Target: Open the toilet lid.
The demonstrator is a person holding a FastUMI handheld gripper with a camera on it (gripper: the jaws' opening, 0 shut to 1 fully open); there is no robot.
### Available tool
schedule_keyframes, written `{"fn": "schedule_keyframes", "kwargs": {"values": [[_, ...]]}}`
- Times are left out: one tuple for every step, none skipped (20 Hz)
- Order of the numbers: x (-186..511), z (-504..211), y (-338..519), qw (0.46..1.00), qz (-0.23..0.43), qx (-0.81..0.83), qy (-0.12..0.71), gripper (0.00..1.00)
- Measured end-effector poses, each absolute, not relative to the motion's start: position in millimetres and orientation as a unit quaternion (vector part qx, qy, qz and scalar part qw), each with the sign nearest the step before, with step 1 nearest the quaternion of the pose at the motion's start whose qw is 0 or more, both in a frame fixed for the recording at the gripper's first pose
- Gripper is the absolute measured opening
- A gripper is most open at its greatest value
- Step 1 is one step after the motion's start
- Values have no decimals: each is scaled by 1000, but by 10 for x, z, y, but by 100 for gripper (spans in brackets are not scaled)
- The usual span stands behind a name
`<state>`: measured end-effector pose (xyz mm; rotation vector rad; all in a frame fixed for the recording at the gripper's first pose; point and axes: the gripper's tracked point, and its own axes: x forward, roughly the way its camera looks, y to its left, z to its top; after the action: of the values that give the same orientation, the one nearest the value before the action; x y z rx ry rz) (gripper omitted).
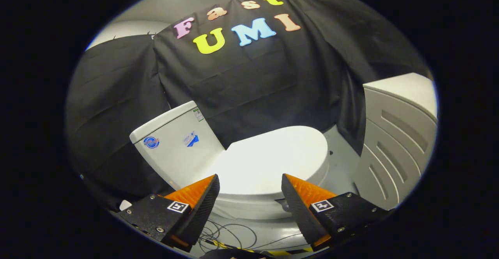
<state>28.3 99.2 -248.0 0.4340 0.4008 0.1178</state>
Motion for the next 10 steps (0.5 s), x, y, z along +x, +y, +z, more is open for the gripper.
{"fn": "schedule_keyframes", "kwargs": {"values": [[292,-2534,1026,950,54,234,199,98],[310,-2550,1042,946,53,254,194,98],[304,-2589,1048,941,51,277,188,98],[303,-2633,1051,934,50,300,188,97],[278,-2696,1065,926,47,324,189,96],[265,-2743,1063,917,43,347,190,94],[254,-2802,1041,910,35,366,191,95],[256,-2877,1000,904,25,381,191,94],[259,-2947,962,900,14,391,191,94],[257,-3032,917,897,3,396,193,94]]}}
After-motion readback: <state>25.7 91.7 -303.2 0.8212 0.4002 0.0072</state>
